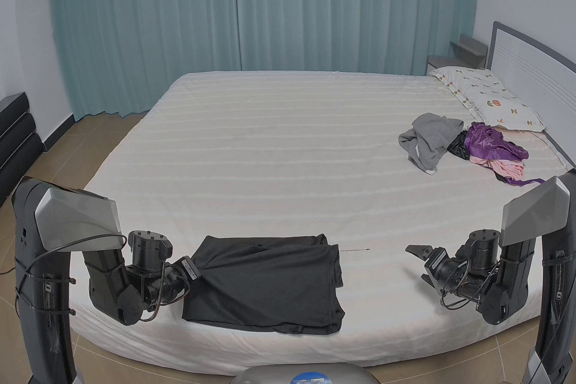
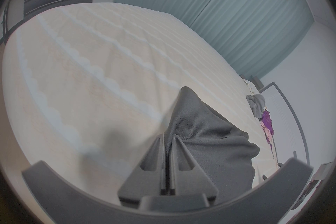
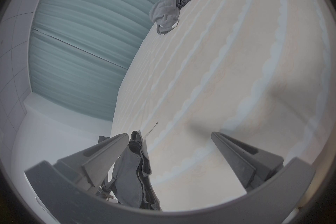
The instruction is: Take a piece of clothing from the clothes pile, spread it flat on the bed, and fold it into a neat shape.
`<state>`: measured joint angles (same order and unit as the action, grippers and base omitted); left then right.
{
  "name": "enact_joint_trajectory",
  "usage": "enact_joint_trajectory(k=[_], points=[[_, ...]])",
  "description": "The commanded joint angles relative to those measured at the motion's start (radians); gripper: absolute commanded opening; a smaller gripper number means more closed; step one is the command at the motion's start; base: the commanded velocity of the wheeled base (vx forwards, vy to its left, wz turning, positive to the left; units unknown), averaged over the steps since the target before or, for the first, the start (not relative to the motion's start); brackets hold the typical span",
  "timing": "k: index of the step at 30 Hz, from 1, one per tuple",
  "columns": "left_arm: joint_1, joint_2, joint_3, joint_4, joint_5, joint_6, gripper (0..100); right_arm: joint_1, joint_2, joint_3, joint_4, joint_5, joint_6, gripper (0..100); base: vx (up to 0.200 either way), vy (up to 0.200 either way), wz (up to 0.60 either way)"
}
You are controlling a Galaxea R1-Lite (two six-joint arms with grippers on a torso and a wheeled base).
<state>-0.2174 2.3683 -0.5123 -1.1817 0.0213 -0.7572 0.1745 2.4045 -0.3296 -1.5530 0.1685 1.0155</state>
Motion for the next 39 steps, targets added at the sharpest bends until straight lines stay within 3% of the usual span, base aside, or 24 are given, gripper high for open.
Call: enact_joint_trajectory(k=[1, 17, 18, 29, 35, 39], points=[[-0.008, -0.003, 0.008, 0.002, 0.012, -0.002, 0, 0.000, 0.002, 0.000, -0.013, 0.000, 0.000, 100, 0.000, 0.000, 0.00], [-0.030, 0.005, 0.035, 0.002, 0.042, -0.002, 0, 0.000, 0.002, 0.000, -0.013, 0.000, 0.000, 100, 0.000, 0.000, 0.00], [-0.030, 0.005, 0.035, 0.002, 0.042, -0.002, 100, 0.000, 0.002, 0.000, -0.013, 0.000, 0.000, 100, 0.000, 0.000, 0.00], [-0.019, -0.006, 0.034, 0.001, 0.042, -0.007, 100, 0.000, 0.002, 0.000, -0.012, 0.000, -0.002, 100, 0.000, 0.000, 0.00], [0.010, -0.067, 0.021, 0.002, 0.035, -0.096, 100, 0.008, 0.007, 0.000, -0.012, -0.004, -0.012, 100, 0.000, 0.000, 0.00], [0.046, -0.115, 0.025, -0.019, 0.058, -0.094, 100, -0.003, -0.068, 0.009, -0.013, -0.098, -0.026, 100, 0.000, 0.000, 0.00]])
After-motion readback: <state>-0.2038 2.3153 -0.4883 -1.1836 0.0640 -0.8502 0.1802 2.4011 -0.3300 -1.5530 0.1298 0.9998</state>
